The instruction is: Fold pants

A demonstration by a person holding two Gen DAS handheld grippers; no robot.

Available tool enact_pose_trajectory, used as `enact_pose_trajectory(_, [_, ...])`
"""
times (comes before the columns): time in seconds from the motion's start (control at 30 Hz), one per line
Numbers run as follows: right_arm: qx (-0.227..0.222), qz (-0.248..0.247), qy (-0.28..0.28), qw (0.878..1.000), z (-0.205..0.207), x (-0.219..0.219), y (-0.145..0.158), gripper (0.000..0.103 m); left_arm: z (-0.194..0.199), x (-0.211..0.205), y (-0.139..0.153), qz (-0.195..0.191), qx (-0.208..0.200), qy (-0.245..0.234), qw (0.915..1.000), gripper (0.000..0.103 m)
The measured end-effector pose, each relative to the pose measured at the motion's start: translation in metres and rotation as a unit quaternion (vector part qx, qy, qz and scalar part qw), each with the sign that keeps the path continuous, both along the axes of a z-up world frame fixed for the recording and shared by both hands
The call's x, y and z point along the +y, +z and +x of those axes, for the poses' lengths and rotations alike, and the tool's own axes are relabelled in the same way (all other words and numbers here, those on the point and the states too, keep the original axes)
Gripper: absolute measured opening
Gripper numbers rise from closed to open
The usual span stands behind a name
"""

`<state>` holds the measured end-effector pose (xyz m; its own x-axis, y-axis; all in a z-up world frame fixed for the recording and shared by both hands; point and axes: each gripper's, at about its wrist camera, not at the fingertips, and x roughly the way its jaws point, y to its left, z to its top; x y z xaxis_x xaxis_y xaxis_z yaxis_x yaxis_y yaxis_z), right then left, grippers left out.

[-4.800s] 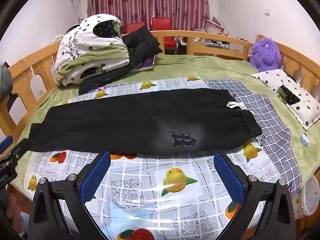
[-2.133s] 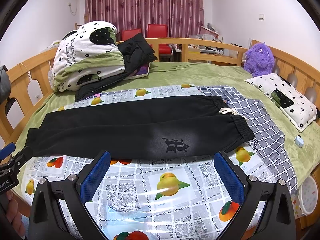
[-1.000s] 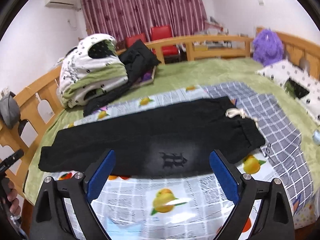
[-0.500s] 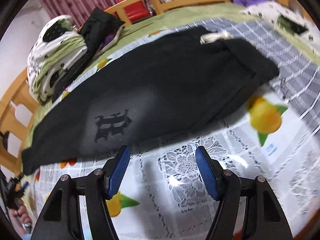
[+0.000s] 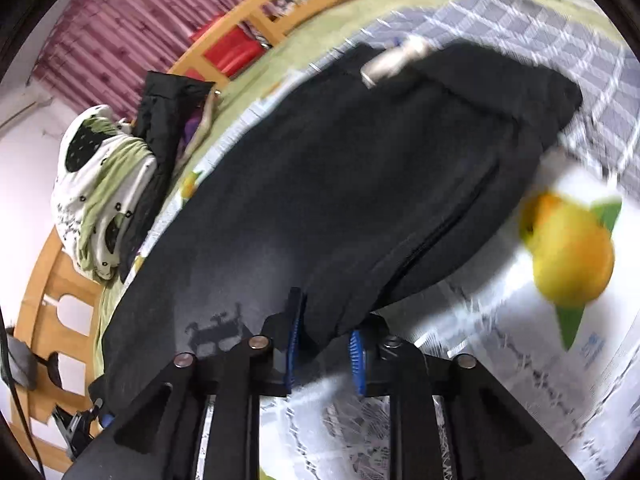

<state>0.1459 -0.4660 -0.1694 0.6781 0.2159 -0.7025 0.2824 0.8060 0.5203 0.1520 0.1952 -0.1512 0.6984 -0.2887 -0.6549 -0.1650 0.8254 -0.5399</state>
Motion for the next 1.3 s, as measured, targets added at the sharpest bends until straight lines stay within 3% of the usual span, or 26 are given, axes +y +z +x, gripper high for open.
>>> enact_pose_trajectory(0.2, [-0.043,-0.047,0.046,0.997,0.043,0.009,0.066,0.019,0.035,-0.011,0.055,0.061,-0.039,-0.033,0.9968,0.011])
enact_pose_trajectory(0.4, [-0.071,-0.063,0.051,0.994,0.123,0.008,0.098,0.018,0.11,-0.017,0.079,0.096,-0.06,-0.028,0.9932,0.011])
enact_pose_trajectory(0.57, [-0.034,-0.062,0.036,0.997,0.203,0.006,0.072,0.017,0.173,-0.031,0.061,0.13,-0.037,-0.025,0.9905,0.011])
enact_pose_trajectory(0.63, [-0.005,-0.048,0.029,0.998,0.231,0.003,0.047,0.02,0.198,-0.037,0.045,0.147,-0.003,-0.015,0.989,0.011])
enact_pose_trajectory(0.73, [0.031,-0.058,0.032,0.997,0.248,0.01,0.02,0.038,0.207,-0.045,0.034,0.162,0.029,-0.014,0.9862,0.029])
enact_pose_trajectory(0.8, [0.043,-0.067,0.046,0.996,0.24,0.017,0.013,0.04,0.19,-0.047,0.037,0.144,0.02,-0.03,0.989,0.061])
enact_pose_trajectory(0.87, [0.035,-0.077,0.053,0.995,0.217,0.022,0.019,0.046,0.166,-0.048,0.043,0.145,0.007,-0.033,0.9888,0.072])
enact_pose_trajectory(0.97, [0.024,-0.091,0.068,0.993,0.166,0.025,0.032,0.058,0.121,-0.045,0.046,0.158,0.009,-0.043,0.9864,0.074])
enact_pose_trajectory(1.1, [0.026,-0.115,0.09,0.989,0.099,0.03,0.034,0.059,0.061,-0.023,0.028,0.174,0.036,-0.008,0.984,0.074])
enact_pose_trajectory(1.3, [0.063,-0.106,0.078,0.989,0.033,0.021,0.003,0.06,0.035,0.008,-0.002,0.174,0.068,0.045,0.9814,0.074])
